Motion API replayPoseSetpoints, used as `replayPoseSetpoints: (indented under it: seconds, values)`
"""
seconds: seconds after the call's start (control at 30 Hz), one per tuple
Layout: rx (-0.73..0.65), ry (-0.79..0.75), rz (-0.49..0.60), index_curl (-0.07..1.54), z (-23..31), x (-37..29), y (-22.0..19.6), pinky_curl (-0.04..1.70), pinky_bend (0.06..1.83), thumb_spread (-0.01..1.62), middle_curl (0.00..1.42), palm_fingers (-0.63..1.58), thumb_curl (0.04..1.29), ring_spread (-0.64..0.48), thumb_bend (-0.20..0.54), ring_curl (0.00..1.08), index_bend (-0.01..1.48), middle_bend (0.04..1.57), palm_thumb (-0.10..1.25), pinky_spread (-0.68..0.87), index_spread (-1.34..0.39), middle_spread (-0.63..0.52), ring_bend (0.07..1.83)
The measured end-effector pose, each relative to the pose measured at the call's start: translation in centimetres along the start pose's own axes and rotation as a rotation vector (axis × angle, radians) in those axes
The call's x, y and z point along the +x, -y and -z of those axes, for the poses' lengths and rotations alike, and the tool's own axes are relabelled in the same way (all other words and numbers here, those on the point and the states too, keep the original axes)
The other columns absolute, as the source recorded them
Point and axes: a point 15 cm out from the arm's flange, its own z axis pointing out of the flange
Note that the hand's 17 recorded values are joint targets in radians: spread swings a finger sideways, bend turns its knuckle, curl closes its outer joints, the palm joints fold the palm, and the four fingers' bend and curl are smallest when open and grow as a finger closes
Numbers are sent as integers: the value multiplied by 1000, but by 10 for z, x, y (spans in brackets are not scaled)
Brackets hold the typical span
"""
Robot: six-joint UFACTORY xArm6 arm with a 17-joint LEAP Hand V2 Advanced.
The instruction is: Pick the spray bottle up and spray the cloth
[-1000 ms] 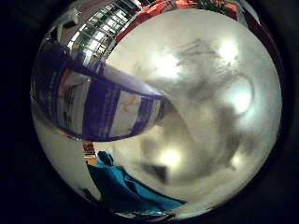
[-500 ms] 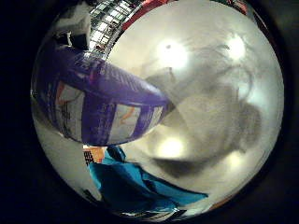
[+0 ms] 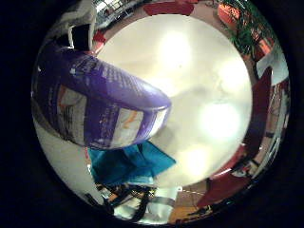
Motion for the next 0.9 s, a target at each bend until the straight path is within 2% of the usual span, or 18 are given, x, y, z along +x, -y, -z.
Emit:
replayPoseSetpoints:
  seconds: [0.13, 0.4, 0.7, 0.9]
  values:
    - [-142, -138, 60, 778, 9, -32, -18, 1209, 1118, 954, 710, 1124, 745, -198, -15, 706, 1209, 1404, 997, -160, -174, -104, 1396]
    - [-331, -375, 187, 764, -10, -89, -56, 1280, 1078, 980, 702, 1128, 746, -197, -14, 714, 1196, 1406, 1000, -161, -183, -103, 1391]
    - [-483, -741, 315, 762, -23, -100, -86, 1319, 1055, 1008, 698, 1131, 734, -201, -13, 723, 1194, 1406, 993, -165, -186, -103, 1383]
    - [-553, -890, 376, 761, -35, -105, -96, 1333, 1048, 1014, 696, 1131, 726, -204, -14, 730, 1195, 1407, 1000, -167, -186, -103, 1382]
